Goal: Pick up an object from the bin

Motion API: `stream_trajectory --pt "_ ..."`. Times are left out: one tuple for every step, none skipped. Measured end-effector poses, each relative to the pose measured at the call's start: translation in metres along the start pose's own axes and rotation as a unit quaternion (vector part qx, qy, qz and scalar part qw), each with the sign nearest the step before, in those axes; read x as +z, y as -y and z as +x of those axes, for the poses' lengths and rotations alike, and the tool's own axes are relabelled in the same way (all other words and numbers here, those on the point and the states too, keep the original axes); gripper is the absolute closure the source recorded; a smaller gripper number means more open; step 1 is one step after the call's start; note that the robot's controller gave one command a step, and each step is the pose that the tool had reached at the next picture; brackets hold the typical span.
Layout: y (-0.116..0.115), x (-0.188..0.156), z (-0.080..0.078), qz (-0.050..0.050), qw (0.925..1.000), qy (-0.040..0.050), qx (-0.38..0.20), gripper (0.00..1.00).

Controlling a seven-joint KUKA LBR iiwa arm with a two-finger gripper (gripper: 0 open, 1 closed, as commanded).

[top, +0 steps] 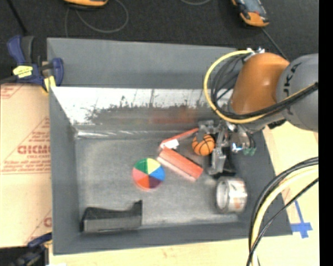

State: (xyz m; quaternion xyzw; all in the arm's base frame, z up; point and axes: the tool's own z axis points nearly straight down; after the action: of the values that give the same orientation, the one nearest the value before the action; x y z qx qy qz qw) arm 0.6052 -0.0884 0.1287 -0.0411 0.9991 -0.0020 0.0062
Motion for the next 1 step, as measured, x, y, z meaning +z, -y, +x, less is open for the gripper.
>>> stream_trajectory --pt "-0.0072 0.0284 -0.0197 -0.002 0.9988 -0.0010 0.050 0.00"
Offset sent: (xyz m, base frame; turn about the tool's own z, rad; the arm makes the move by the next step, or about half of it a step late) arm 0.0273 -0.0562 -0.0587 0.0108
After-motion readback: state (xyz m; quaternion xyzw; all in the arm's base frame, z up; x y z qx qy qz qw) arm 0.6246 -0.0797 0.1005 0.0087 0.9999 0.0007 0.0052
